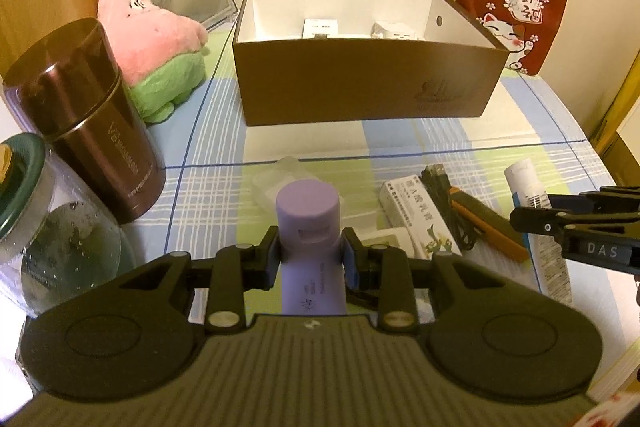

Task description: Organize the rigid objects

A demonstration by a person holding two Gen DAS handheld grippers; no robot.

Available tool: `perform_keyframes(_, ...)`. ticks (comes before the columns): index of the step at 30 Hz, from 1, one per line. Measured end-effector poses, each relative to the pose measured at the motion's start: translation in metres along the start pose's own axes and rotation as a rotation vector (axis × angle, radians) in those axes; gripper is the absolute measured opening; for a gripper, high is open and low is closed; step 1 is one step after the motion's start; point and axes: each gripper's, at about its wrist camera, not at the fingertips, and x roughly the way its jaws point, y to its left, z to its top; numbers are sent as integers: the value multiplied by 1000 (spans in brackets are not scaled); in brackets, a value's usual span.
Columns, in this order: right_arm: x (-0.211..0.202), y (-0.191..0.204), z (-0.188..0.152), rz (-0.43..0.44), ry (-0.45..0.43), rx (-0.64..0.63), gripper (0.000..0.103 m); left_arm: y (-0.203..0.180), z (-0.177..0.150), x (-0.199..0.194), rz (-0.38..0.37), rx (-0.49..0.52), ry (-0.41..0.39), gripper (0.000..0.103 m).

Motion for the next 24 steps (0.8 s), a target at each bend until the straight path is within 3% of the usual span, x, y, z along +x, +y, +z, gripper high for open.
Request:
perform_keyframes(12,2,-1,29,17,-55,-26,30,-6,40,-2,-19,19,-62,28)
perform_keyframes(24,15,-2,101,56,-163,-59,30,0,116,7,2,50,-173,28)
